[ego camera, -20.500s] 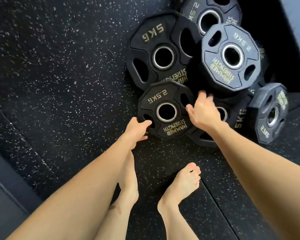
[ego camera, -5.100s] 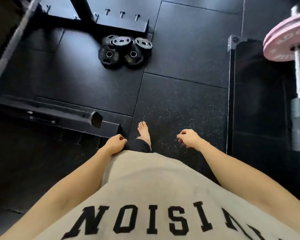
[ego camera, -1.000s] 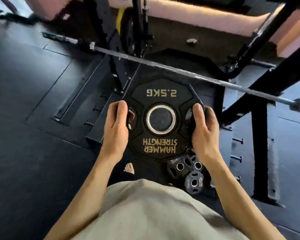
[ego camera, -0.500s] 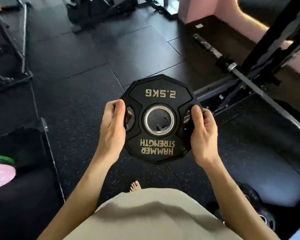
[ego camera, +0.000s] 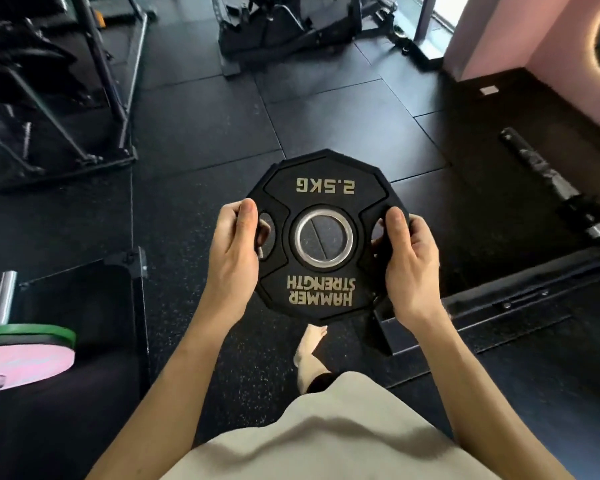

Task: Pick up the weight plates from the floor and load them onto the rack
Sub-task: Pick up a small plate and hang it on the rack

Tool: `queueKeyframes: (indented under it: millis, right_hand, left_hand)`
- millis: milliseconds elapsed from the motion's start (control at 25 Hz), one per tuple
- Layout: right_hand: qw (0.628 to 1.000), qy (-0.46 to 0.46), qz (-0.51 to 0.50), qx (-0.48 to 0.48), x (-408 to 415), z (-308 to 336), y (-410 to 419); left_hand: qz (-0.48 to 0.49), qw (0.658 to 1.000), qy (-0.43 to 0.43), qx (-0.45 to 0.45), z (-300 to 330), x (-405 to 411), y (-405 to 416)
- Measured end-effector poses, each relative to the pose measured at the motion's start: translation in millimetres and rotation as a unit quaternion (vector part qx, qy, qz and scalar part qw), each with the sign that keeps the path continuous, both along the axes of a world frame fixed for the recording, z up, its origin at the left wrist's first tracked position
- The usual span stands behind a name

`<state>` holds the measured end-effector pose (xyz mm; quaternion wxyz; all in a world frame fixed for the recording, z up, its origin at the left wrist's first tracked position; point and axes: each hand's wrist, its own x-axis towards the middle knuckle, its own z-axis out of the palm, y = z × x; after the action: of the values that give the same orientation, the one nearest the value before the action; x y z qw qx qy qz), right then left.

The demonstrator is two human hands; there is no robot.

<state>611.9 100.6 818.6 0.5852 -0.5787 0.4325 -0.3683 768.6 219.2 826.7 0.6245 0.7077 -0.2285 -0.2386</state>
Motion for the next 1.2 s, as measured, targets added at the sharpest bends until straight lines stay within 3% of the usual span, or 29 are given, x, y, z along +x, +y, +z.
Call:
queueKeyframes:
  millis: [400, 560, 920, 1200]
  right_hand:
    - [1.000, -0.008, 0.020, 0.013, 178, 5, -215]
    - [1.000, -0.002, -0.026, 0.004, 236, -2, -314]
    - [0.981, 0.020, -0.193, 0.000, 333, 2, -539]
    - [0.955, 0.014, -0.296, 0.002, 342, -9, -727]
  left_hand:
    - [0.011, 1.000, 0.000, -0.007, 7, 174, -211]
    - [-0.019, 1.000, 0.001, -0.009, -3, 240, -321]
    - [-0.203, 0.979, -0.015, 0.001, -2, 369, -605]
    - [-0.317, 0.948, 0.002, -0.032, -10, 385, -838]
